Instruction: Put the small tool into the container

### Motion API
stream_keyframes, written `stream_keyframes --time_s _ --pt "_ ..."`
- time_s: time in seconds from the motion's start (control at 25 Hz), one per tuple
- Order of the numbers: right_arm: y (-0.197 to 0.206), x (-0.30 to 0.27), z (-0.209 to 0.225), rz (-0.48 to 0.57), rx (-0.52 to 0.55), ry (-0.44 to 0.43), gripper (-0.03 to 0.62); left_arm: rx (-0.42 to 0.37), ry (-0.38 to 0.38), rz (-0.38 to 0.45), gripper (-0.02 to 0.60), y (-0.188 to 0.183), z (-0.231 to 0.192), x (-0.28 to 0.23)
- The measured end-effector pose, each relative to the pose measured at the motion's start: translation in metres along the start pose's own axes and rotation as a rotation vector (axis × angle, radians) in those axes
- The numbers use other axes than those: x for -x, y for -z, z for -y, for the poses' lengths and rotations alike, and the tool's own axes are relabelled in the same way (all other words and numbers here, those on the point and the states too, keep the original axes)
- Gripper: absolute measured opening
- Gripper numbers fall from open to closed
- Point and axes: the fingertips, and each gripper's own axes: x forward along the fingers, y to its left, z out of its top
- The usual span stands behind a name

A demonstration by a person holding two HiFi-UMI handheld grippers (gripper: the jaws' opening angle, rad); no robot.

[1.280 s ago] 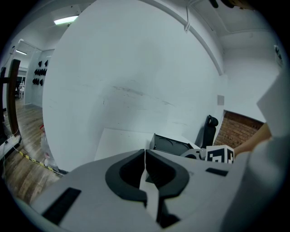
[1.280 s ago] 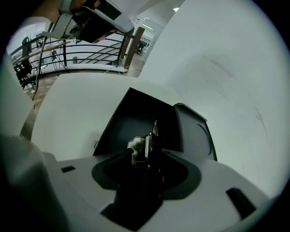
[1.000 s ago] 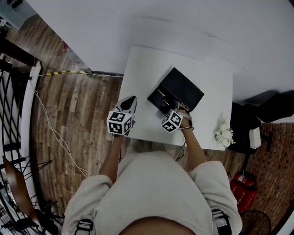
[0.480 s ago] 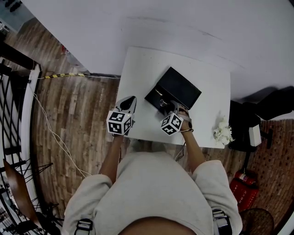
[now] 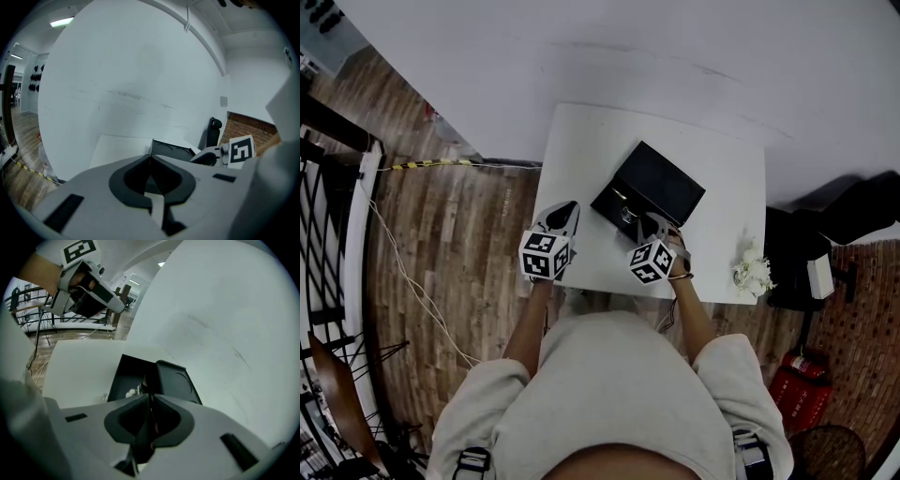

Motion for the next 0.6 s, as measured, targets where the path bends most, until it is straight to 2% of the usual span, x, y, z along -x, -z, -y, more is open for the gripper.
stream_keyframes --time_s 0.16,0.36,0.6 --pt "-0.004 0.009 0.010 0.035 -0.063 0.028 0.005 -0.006 0.007 0.008 0.012 -0.004 0.005 -0.001" --pt "-0.009 0.017 0.015 0.078 -0.147 0.014 0.000 -0.015 0.008 0.012 0.012 -0.007 0.009 -0.002" --pt "-0.016 0.028 0.027 0.155 -0.376 -0.027 0.000 -0.026 0.007 0.011 0.012 -0.009 0.013 0.000"
